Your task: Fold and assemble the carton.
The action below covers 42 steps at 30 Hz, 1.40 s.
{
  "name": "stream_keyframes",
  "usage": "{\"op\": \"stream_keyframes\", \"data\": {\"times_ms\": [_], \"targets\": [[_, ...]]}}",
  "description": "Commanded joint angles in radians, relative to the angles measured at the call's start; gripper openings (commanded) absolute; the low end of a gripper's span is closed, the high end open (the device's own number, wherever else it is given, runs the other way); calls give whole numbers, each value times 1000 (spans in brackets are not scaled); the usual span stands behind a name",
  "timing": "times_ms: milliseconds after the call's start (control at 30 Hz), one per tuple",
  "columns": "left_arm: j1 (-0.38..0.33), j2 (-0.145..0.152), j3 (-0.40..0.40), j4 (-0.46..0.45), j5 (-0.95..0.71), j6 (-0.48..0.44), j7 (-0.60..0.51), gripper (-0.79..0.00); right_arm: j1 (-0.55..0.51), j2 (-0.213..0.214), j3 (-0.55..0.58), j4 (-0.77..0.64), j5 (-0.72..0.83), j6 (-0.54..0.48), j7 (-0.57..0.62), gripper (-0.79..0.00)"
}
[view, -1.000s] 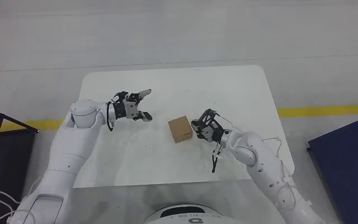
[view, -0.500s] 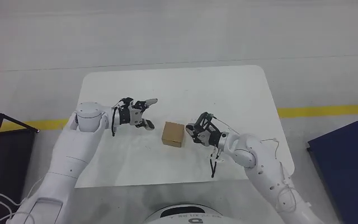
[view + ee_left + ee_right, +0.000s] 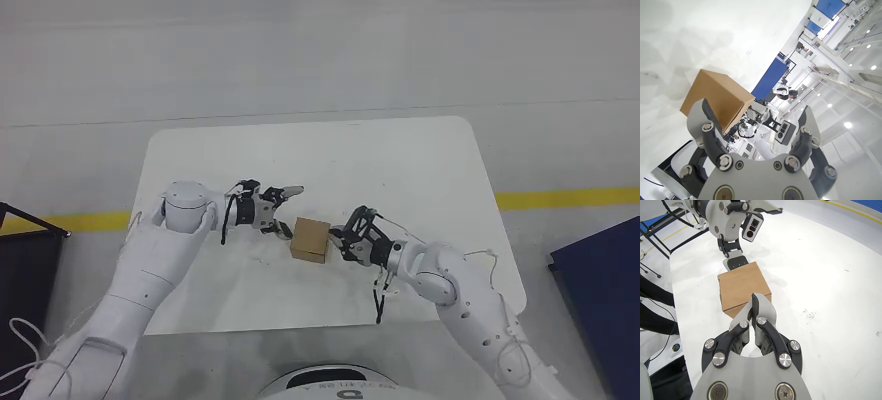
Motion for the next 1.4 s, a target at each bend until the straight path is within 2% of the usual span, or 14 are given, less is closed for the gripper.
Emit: {"op": "stream_keyframes", "data": {"times_ms": [0,167,300,333,367,400,500,633,667,800,933,1100,1367], "targets": [[-15,-7,19,17,-7,-6,4,0,12,-2,-10,9,3,-2,-2,-785],[-44,-15,24,70,-32,-36,16,0,26,-1,-8,31,4,2,-12,-785],[-54,-5,-11,81,-22,-47,20,0,9,8,46,15,5,17,-42,-785],[-54,0,-23,76,-18,-47,18,0,2,11,61,7,5,20,-51,-683],[-55,6,-42,69,-13,-49,21,0,-4,14,77,-2,-2,29,-64,-406],[-54,12,-66,61,-14,-50,23,0,-10,16,91,-11,-11,38,-76,0],[-41,31,-136,31,-22,-58,24,0,-26,20,121,-32,-31,59,-118,0],[-41,31,-136,31,-22,-58,24,0,-32,22,139,-41,-40,82,-130,0],[-40,32,-139,30,-23,-58,25,0,-32,22,138,-41,-40,79,-130,-458],[-41,31,-136,31,-22,-58,24,0,-32,22,139,-42,-40,83,-130,-228],[-41,31,-136,31,-22,-58,24,0,-32,22,139,-41,-40,82,-130,-73],[-41,31,-136,31,-22,-58,24,-1,-32,22,139,-41,-40,82,-130,-1],[-41,31,-136,31,-22,-58,24,0,-32,22,139,-41,-40,82,-130,0]]}}
